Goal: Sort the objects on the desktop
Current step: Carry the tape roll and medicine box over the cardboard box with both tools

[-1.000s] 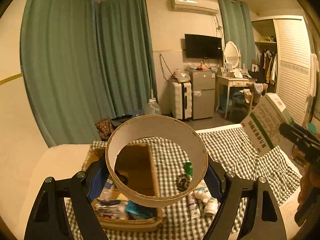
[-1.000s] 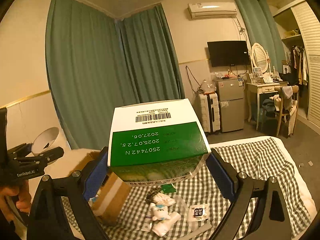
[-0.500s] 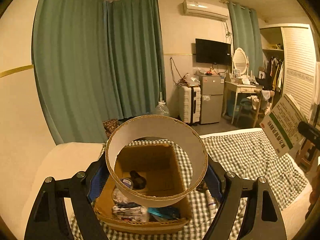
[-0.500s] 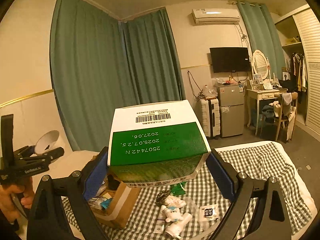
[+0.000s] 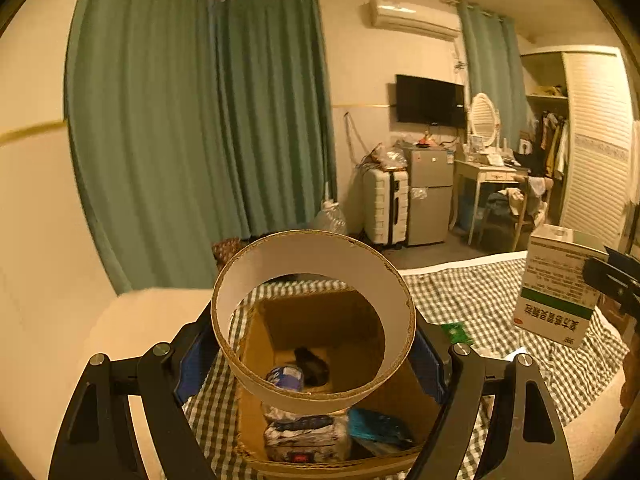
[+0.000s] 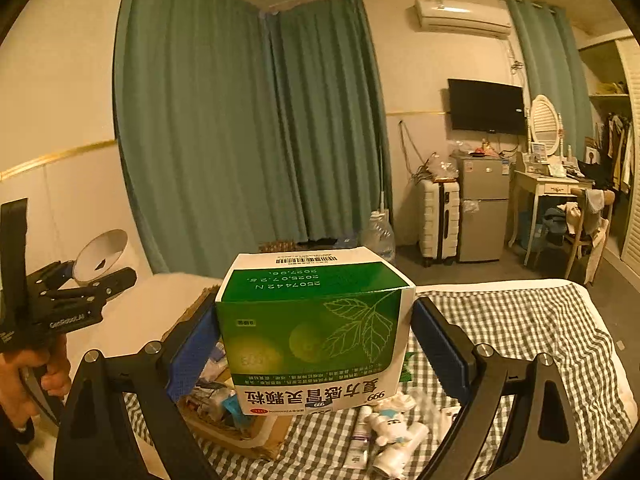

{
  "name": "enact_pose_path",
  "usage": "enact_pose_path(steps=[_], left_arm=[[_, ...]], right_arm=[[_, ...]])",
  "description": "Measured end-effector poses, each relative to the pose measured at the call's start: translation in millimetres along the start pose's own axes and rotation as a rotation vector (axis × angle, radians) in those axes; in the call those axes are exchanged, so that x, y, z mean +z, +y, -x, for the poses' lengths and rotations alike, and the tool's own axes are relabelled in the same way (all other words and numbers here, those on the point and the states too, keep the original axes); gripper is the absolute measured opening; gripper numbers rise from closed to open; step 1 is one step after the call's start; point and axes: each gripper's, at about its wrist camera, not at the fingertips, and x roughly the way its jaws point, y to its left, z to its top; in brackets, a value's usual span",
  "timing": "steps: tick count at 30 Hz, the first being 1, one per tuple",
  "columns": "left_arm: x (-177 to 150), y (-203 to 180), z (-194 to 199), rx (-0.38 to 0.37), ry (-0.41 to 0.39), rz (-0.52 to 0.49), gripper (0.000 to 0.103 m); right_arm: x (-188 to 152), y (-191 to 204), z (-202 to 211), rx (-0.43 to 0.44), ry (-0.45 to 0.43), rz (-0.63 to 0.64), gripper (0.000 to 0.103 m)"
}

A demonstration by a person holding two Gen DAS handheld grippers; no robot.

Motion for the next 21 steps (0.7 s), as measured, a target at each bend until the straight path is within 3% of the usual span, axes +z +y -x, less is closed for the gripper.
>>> enact_pose_path(steps=[11, 21], left_arm=[[-18, 23, -32, -0.015, 0.067, 0.009, 0.085], [-38, 35, -81, -0.007, 0.193, 0.071, 0.085]], right_arm=[[0, 41, -41, 0.06, 0.036, 0.034, 0.093], [-25, 67, -93, 0.105, 0.128, 0.084, 0.093]])
